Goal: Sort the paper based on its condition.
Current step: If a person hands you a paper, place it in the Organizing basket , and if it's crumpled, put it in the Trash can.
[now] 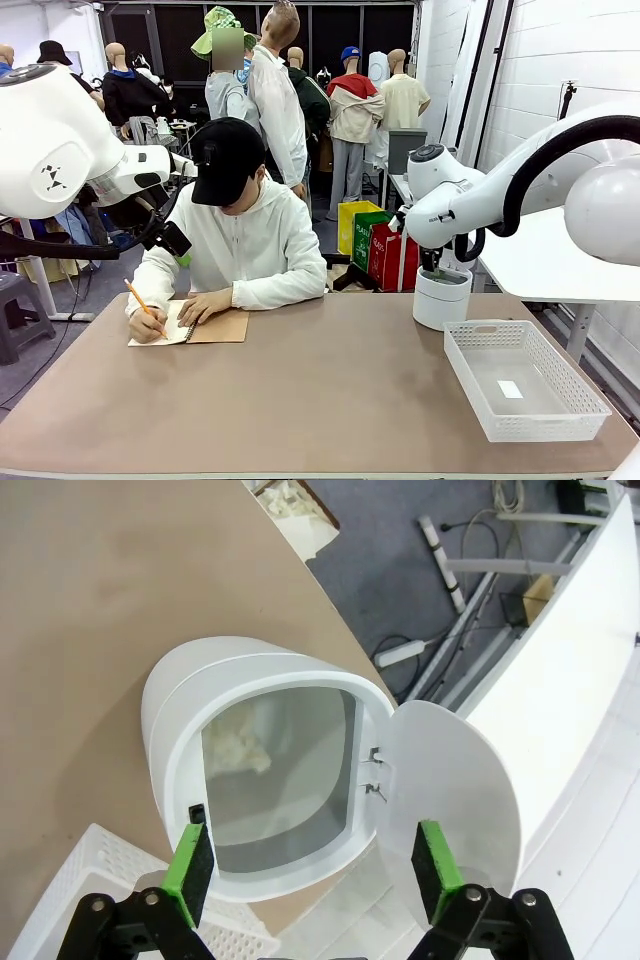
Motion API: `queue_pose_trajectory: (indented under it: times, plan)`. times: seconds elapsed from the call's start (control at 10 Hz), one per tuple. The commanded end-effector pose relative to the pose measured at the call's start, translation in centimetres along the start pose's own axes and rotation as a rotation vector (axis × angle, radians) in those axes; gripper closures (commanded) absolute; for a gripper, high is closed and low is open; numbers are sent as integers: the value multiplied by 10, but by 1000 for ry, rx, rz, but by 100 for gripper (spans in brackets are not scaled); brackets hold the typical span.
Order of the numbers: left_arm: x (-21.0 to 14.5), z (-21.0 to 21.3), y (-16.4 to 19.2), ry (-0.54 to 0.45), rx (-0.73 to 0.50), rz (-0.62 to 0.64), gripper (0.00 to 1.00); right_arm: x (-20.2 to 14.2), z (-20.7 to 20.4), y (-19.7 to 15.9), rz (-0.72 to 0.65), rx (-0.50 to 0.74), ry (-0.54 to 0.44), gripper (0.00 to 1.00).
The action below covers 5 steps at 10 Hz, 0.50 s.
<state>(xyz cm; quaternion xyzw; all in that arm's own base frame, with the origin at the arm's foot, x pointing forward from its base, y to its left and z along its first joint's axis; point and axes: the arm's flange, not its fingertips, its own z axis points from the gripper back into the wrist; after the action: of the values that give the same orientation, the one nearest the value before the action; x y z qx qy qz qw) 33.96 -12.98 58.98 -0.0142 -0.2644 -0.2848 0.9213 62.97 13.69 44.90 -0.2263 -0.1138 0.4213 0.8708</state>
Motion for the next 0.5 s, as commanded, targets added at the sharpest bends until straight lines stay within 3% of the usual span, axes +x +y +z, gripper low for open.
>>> queue_pose_trajectory:
  times: [0.0,0.2,0.4]
  plan:
    - [0,1,1,-2,0,-3,0,3,9,2,-10,-29,27,0]
    - [0,1,1,-2,0,-3,0,3,9,3,-4,1,52,0]
    - [0,1,1,-2,0,-3,0,1,6,2,3,0,5,0]
